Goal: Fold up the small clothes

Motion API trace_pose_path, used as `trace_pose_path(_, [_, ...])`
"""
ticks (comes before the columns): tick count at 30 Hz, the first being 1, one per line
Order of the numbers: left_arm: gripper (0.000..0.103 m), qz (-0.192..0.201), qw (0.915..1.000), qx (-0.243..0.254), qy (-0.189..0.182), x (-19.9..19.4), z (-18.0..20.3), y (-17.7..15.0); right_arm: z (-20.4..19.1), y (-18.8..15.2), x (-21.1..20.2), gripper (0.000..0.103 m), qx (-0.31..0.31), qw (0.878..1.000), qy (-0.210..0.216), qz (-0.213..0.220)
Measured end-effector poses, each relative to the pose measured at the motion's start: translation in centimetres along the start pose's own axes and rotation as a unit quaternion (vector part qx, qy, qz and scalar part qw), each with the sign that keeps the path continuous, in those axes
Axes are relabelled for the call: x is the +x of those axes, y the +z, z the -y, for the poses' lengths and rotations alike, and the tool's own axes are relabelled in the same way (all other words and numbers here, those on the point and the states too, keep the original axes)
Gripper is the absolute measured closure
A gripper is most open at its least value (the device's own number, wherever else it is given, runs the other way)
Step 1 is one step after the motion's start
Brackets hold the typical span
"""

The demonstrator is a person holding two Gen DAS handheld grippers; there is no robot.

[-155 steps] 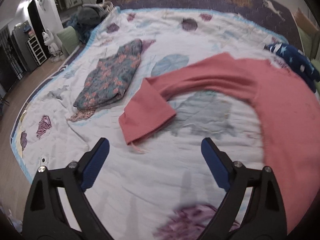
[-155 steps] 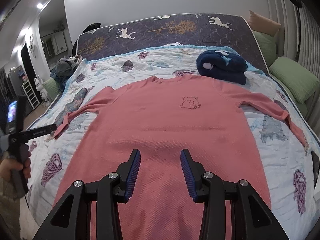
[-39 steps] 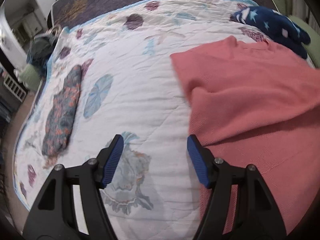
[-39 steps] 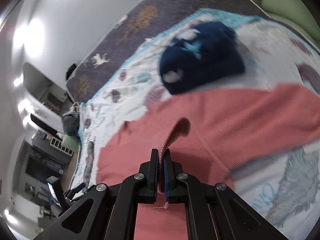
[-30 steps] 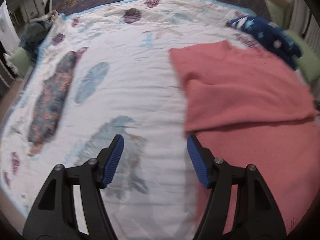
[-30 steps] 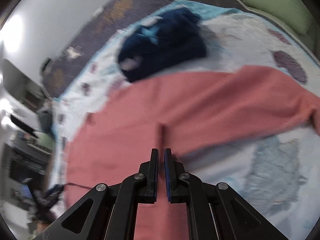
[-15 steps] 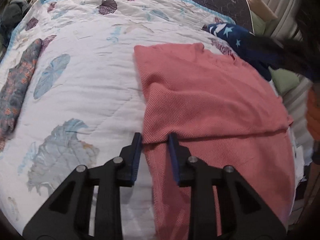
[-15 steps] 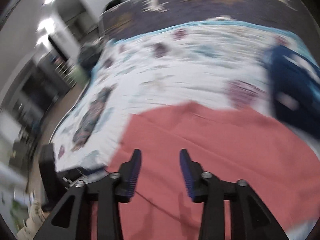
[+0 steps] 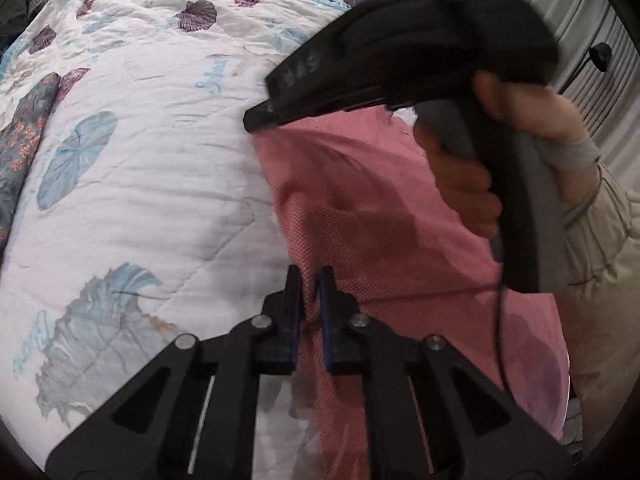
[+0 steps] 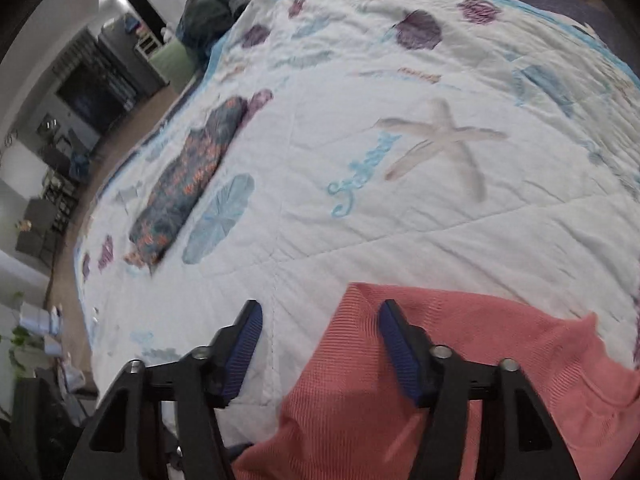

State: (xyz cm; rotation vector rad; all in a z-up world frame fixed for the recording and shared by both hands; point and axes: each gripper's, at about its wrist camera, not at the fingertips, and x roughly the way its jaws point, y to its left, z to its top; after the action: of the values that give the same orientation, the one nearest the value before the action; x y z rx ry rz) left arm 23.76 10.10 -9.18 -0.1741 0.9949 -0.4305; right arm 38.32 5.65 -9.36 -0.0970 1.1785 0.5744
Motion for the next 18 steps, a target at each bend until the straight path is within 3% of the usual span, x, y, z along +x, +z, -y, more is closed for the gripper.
trace_pose_path(1, [0.095, 0.005, 1.0000, -0.004, -0.003, -0.4, -0.1, -0.3, -0.1, 0.0, 0.2, 0.099, 0.001, 1.000, -0.024, 0.000])
trace_pose_path(6, [0.095, 0.020, 0.9996, -0.021, -0.001, -2.1, -0.7, -2.3, 1.4, 1.2, -1.9, 0.103, 0.065, 0.994, -0.038, 0.075])
trace_pose_path(9, [0.095, 0.011, 0.9994, -0.030, 0.012, -2.1, -1.6, -3.1, 2.7, 2.2, -2.1, 0.102, 0.091, 0.991, -0.032, 0.087])
trace_pose_path(11, [0.095, 0.011, 0.9988, -0.047, 0.005, -2.5, -2.3, -3.3, 2.7, 1.9, -2.2, 0.101, 0.085, 0.993, -0.005, 0.081])
trace_pose_path(13, [0.094, 0.020, 0.9981, -0.057, 0.003, -3.1, -2.6, -3.2, 1.9, 0.8, -2.7, 0.101, 0.063, 0.996, -0.007, 0.068])
trace_pose_path(15, [0.088, 0.029, 0.9979, -0.057, 0.009, -3.7, -2.4, -2.6, 1.4, -1.1, -4.2, 0.099, 0.035, 0.996, -0.041, 0.070])
trace_pose_path(18, [0.082, 0.036, 0.9977, -0.054, 0.019, -3.9, -1.7, -1.4, 2.5, -5.6, -7.7, 0.095, 0.046, 0.993, -0.058, 0.091])
